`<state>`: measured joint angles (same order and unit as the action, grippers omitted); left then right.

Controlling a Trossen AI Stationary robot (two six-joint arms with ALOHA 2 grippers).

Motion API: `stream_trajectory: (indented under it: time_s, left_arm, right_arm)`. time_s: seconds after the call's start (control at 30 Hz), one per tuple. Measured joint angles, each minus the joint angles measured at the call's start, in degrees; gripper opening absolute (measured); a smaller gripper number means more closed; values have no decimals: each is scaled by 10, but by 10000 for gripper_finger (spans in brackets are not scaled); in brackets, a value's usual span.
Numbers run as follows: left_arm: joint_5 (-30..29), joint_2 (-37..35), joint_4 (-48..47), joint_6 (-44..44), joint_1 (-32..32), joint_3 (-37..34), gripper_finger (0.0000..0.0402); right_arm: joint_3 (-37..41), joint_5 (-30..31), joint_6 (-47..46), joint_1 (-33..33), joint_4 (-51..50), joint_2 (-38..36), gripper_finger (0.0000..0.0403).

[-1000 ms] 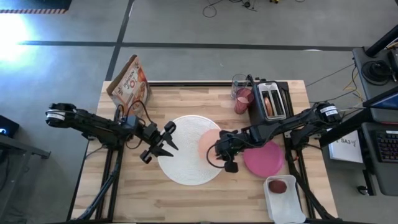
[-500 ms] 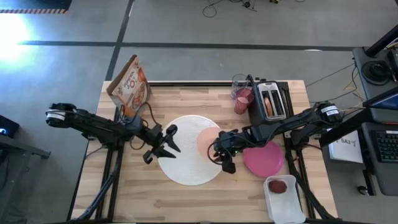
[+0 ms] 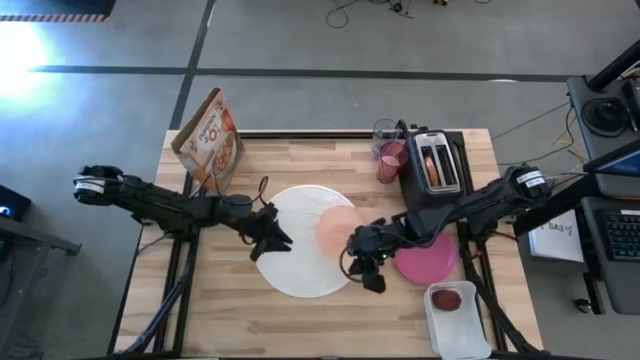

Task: Arrange a breakfast setting
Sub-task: Put the pink plate on the white placemat beside the orange bowl

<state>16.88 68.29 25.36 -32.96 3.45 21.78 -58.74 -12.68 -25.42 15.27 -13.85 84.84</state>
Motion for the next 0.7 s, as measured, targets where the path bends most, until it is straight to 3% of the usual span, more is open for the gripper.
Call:
stream_trajectory:
  time_s: [0.3, 0.43, 0.7]
  left_arm:
    - [-28, 0, -14, -18, 54, 0, 123]
    - [-36, 0, -16, -26, 78, 0, 123]
    - [-126, 0, 2, 13, 108, 0, 123]
  right_arm:
    - [0, 2, -163, 69, -78, 0, 45]
    - [0, 2, -241, 103, -152, 0, 76]
    - [0, 13, -378, 121, -288, 6, 144]
